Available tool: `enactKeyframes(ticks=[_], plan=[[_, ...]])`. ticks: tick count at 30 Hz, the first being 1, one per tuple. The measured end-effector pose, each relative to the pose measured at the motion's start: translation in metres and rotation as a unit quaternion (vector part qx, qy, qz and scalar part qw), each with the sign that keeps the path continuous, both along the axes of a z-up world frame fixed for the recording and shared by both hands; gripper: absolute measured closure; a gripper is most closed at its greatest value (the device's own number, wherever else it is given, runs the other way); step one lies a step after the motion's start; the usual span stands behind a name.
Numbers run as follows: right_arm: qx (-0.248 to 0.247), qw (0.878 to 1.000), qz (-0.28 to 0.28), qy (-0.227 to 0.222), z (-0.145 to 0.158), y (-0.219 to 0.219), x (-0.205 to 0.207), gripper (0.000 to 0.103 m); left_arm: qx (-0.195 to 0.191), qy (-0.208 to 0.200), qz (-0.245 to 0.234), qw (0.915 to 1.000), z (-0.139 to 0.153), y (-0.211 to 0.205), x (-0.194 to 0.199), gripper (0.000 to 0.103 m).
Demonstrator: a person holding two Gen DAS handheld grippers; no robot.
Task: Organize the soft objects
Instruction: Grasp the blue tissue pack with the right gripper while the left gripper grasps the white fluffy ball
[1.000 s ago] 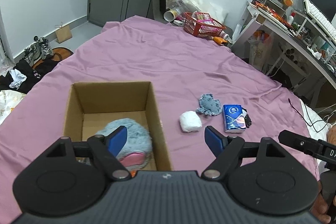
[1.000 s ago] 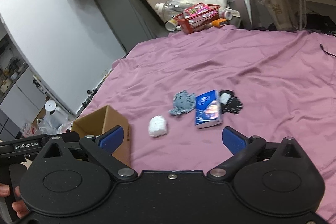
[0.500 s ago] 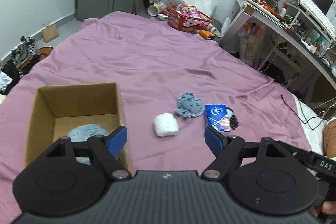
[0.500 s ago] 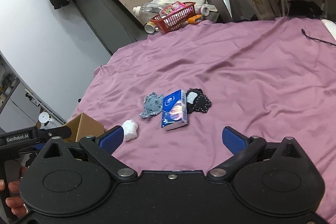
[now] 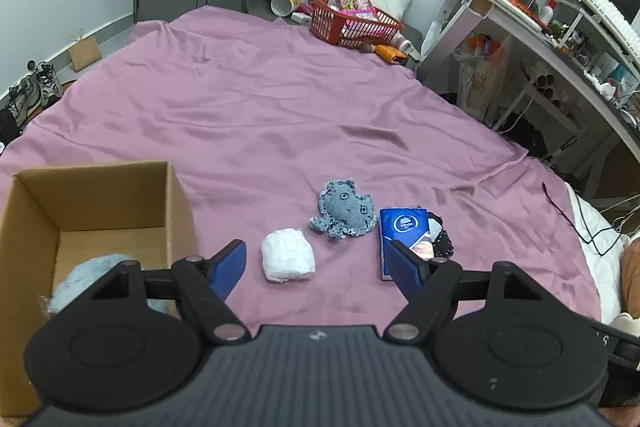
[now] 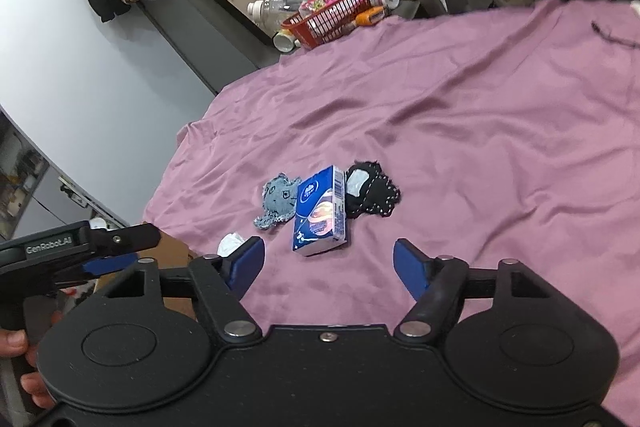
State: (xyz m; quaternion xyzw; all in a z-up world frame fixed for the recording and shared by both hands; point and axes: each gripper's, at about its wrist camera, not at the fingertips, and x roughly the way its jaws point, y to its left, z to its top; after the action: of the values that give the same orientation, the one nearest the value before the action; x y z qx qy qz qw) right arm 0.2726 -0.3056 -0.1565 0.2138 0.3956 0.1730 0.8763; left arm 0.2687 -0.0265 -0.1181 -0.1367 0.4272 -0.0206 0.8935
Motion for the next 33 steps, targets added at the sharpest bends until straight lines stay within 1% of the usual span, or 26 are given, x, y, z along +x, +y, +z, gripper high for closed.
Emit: enactKeyframes(ticks=[2,5,9,11,13,18,20,25,27,28,31,32,33], plan=[[0.011,1.000,0.003,0.003,-0.007,0.000,0.005,0.039,0.007,0.004,0.003,1.0000,-0.006,-0.004,0.007,0.029],[0.031,0.999,0.007,0.011,-0.020,0.000,0.013,0.042,0.013,0.016,0.012,0.9997,-0.016,-0.007,0.016,0.033],[0.069,0.997,0.007,0.032,-0.039,-0.005,0.021,0.046,0.009,0.022,0.023,0.9994,-0.026,-0.011,0.023,0.035],[0.090,0.995,0.006,0.049,-0.049,-0.006,0.025,0.049,0.017,0.029,0.025,0.9991,-0.033,-0.014,0.028,0.037],[0.103,0.993,0.009,0.056,-0.057,-0.006,0.029,0.052,0.021,0.038,0.028,0.9987,-0.040,-0.016,0.033,0.039],[0.128,0.990,0.015,0.062,-0.069,-0.006,0.039,0.053,0.024,0.058,0.045,0.9970,-0.057,-0.010,0.045,0.045],[0.137,0.988,0.015,0.064,-0.072,-0.007,0.042,0.053,0.029,0.067,0.045,0.9964,-0.062,-0.011,0.049,0.047],[0.169,0.983,0.021,0.068,-0.081,-0.004,0.051,0.053,0.042,0.085,0.042,0.9946,-0.077,-0.013,0.058,0.047],[0.183,0.980,0.021,0.077,-0.088,-0.004,0.055,0.056,0.051,0.090,0.036,0.9940,-0.082,-0.015,0.060,0.047],[0.188,0.979,0.020,0.079,-0.090,-0.004,0.057,0.060,0.054,0.093,0.034,0.9936,-0.084,-0.014,0.061,0.047],[0.198,0.976,0.017,0.086,-0.095,-0.004,0.060,0.070,0.047,0.100,0.039,0.9931,-0.090,-0.011,0.061,0.047],[0.197,0.976,0.017,0.086,-0.096,-0.004,0.061,0.073,0.046,0.099,0.040,0.9932,-0.091,-0.011,0.061,0.051],[0.196,0.977,0.017,0.086,-0.096,-0.004,0.060,0.074,0.047,0.098,0.039,0.9933,-0.091,-0.011,0.060,0.054]])
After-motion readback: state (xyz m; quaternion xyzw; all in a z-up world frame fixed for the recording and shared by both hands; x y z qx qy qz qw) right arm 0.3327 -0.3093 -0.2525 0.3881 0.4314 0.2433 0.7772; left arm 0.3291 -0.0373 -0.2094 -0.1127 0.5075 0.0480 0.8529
